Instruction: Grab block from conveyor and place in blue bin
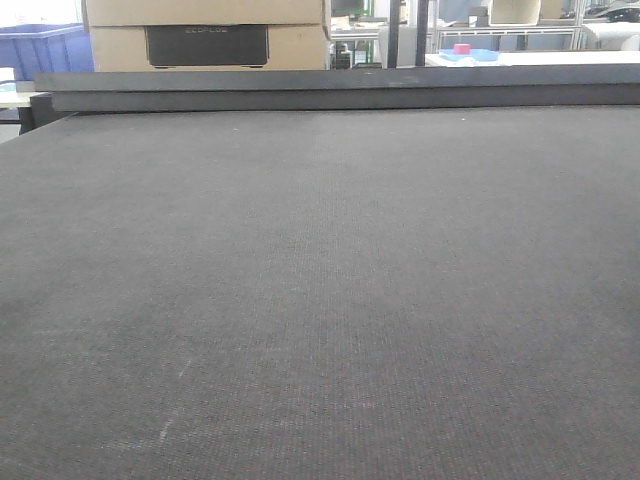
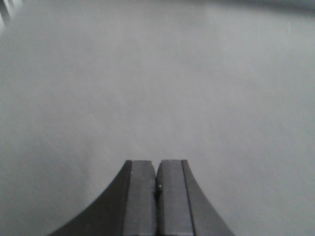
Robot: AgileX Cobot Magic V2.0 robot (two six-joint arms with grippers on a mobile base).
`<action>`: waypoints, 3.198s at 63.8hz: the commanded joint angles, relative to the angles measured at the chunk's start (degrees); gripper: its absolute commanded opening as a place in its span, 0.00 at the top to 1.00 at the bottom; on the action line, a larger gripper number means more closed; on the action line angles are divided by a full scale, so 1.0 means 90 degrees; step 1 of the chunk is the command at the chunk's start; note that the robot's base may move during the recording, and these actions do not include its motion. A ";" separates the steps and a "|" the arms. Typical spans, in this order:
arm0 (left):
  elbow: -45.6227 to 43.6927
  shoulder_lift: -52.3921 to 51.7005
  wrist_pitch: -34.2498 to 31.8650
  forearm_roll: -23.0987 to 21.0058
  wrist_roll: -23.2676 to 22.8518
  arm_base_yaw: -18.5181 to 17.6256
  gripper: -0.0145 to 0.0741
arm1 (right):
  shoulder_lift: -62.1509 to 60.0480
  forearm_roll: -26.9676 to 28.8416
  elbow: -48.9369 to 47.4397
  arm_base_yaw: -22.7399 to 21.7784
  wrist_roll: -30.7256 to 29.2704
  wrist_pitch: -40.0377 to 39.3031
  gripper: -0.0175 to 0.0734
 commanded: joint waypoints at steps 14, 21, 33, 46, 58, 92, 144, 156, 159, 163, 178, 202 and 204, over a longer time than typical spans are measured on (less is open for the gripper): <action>0.0063 0.0700 0.0431 -0.0202 -0.0048 -0.0001 0.96 | 0.1104 0.0310 -0.0057 -0.0002 -0.0017 0.1012 0.99; 0.0344 0.0777 0.0431 0.0092 -0.0048 -0.0001 0.96 | 0.1351 0.0891 -0.0057 -0.0002 -0.0017 0.1085 0.99; 0.0816 0.0814 0.0618 0.0209 -0.0048 -0.0001 0.96 | 0.1494 0.1215 -0.0057 -0.0002 -0.0073 0.1004 0.99; 0.0753 0.0814 0.1246 0.0209 -0.0209 -0.0001 0.96 | 0.2127 0.1041 -0.0550 -0.0002 0.0188 0.2176 0.97; 0.0584 0.0814 0.1928 0.0731 -0.0436 -0.0001 0.96 | 0.2839 -0.0284 -0.1139 0.0331 0.1441 0.2534 0.97; 0.0584 0.0814 0.2160 0.1063 -0.0742 -0.0001 0.96 | 0.4233 -0.0298 -0.1260 0.0878 0.1566 0.2663 0.94; 0.0584 0.0814 0.2147 0.0964 -0.0742 -0.0001 0.96 | 0.5805 -0.0228 -0.1260 0.0878 0.1728 0.1526 0.34; 0.0584 0.0814 0.2190 0.0964 -0.0742 -0.0001 0.96 | 0.5803 -0.0228 -0.1260 0.0878 0.1728 0.1631 0.54; 0.0584 0.0814 0.2234 0.0964 -0.0742 -0.0001 0.96 | 0.5803 -0.0307 -0.1260 0.0878 0.1728 0.1708 0.67; 0.0584 0.0814 0.2377 0.0964 -0.0742 -0.0001 0.96 | 0.5791 -0.0445 -0.1260 0.0878 0.1728 0.1774 0.85; 0.0216 0.0946 0.2764 0.1008 -0.0742 -0.0001 0.96 | 0.5405 -0.0520 -0.1262 0.0878 0.1728 0.1923 0.99; -0.0801 0.2656 0.3090 0.1008 -0.0682 -0.0022 0.96 | 0.3916 -0.0520 -0.1332 0.0878 0.1715 0.2090 0.99; -0.0819 0.2772 0.3090 0.1008 -0.0675 -0.0022 0.96 | 0.3836 -0.0524 -0.1332 0.0878 0.1715 0.2077 0.99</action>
